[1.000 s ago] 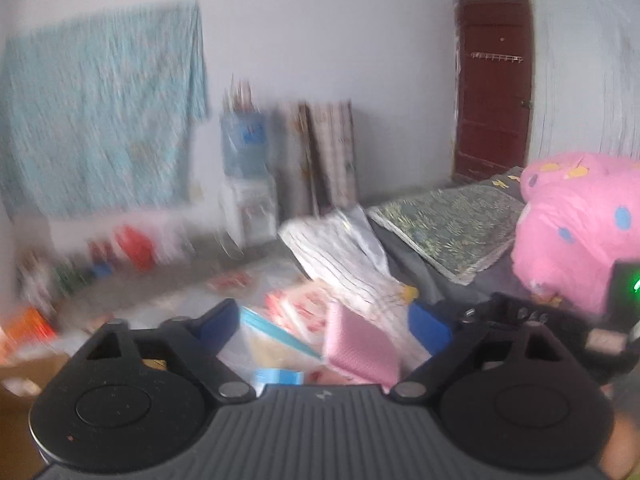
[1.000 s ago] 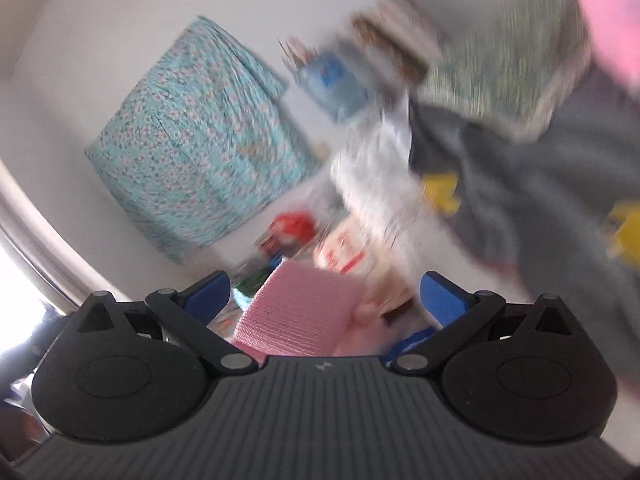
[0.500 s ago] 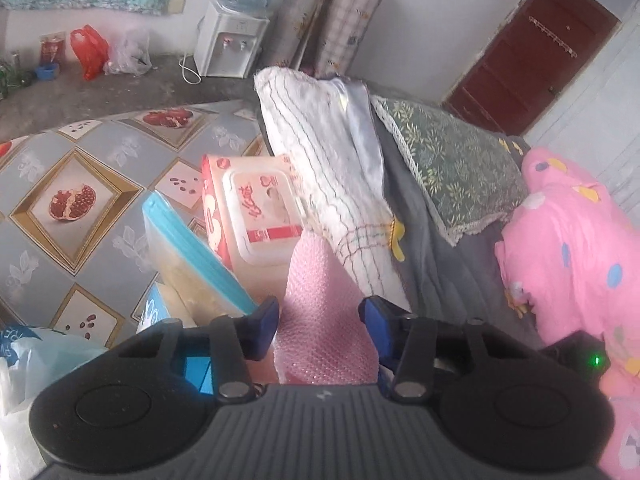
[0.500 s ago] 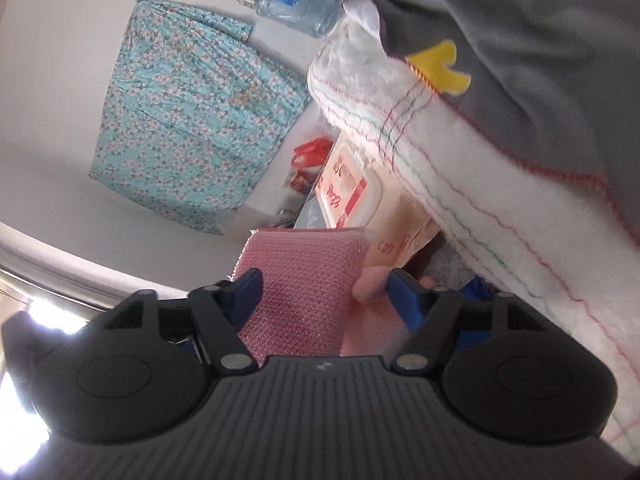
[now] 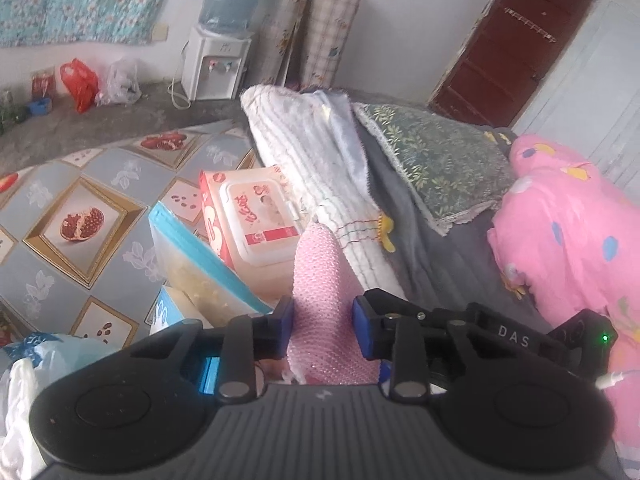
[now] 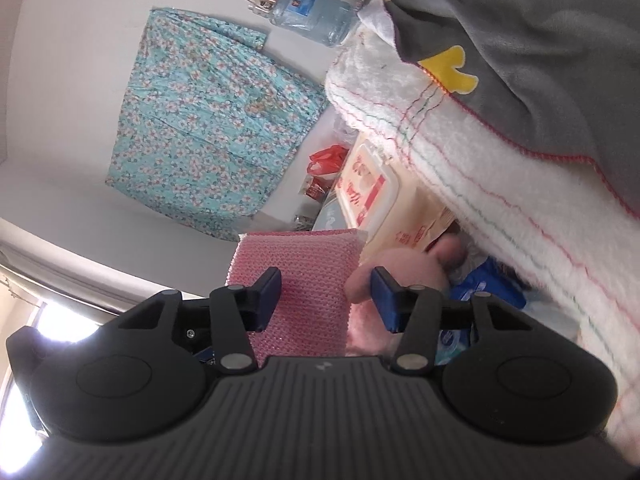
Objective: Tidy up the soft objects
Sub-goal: 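Carry the pink pad with the right tool into the cardboard box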
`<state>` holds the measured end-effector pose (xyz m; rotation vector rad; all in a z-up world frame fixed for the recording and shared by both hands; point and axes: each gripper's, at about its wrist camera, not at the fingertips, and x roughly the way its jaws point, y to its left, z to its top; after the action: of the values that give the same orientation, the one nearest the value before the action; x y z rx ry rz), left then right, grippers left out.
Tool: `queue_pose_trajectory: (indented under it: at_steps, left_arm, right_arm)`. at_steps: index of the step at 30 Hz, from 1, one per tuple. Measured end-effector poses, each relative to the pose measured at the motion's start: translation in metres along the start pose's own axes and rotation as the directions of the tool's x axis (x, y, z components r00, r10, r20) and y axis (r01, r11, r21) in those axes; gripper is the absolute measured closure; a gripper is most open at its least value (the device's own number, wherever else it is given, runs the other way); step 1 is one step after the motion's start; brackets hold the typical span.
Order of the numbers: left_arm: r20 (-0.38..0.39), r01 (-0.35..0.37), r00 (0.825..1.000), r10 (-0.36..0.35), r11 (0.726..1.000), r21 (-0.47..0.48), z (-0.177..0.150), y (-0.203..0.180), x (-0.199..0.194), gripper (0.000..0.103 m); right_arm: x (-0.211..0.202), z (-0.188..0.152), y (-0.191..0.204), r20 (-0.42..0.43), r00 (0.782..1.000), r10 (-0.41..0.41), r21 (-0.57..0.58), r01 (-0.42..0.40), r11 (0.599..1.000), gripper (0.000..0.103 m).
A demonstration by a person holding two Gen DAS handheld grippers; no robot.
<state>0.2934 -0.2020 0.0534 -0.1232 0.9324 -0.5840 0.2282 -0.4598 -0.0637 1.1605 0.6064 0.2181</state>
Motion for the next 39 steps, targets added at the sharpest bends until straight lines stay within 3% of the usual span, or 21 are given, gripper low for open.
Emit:
queue_pose_trajectory:
  at_steps: [4,8,15,23,31,35,39]
  left_arm:
    - [0.031,-0.002,1.0,0.001,1.0,0.024,-0.011,-0.006,-0.016,0.074]
    - [-0.002,-0.024,1.0,0.024,0.999,0.026,-0.024,-0.002,-0.01,0.074]
    - [-0.021,-0.028,0.999,0.028,0.999,0.016,-0.033,0.008,-0.007,0.074]
    - [-0.016,-0.016,1.0,0.016,1.0,0.007,-0.037,0.012,-0.014,0.074]
    - [0.114,0.026,0.993,-0.032,0.998,0.052,-0.042,0.006,-0.1,0.074]
    - [0.202,-0.003,0.979,-0.003,1.0,0.029,-0.051,0.028,-0.158,0.074]
    - [0.267,-0.085,0.959,0.094,0.995,-0.044,-0.068,0.069,-0.209,0.074]
  right_arm:
    - [-0.011,-0.009,0.006,-0.002,1.0,0.005,-0.009,-0.005,1.0,0.051]
    - [-0.02,-0.022,0.0,0.005,1.0,-0.028,0.015,0.028,1.0,0.048]
    - [-0.012,-0.035,-0.006,-0.062,0.998,-0.02,0.029,0.022,0.999,0.048]
    - [-0.015,-0.038,0.007,-0.066,0.998,-0.013,-0.016,0.012,1.0,0.054]
    - [-0.054,-0.059,0.076,-0.06,0.995,0.079,-0.16,-0.088,0.983,0.054]
    - [-0.048,-0.08,0.123,-0.139,0.981,0.135,-0.236,-0.165,0.958,0.053]
    - [-0.011,-0.113,0.176,-0.274,0.949,0.153,-0.284,-0.232,0.931,0.053]
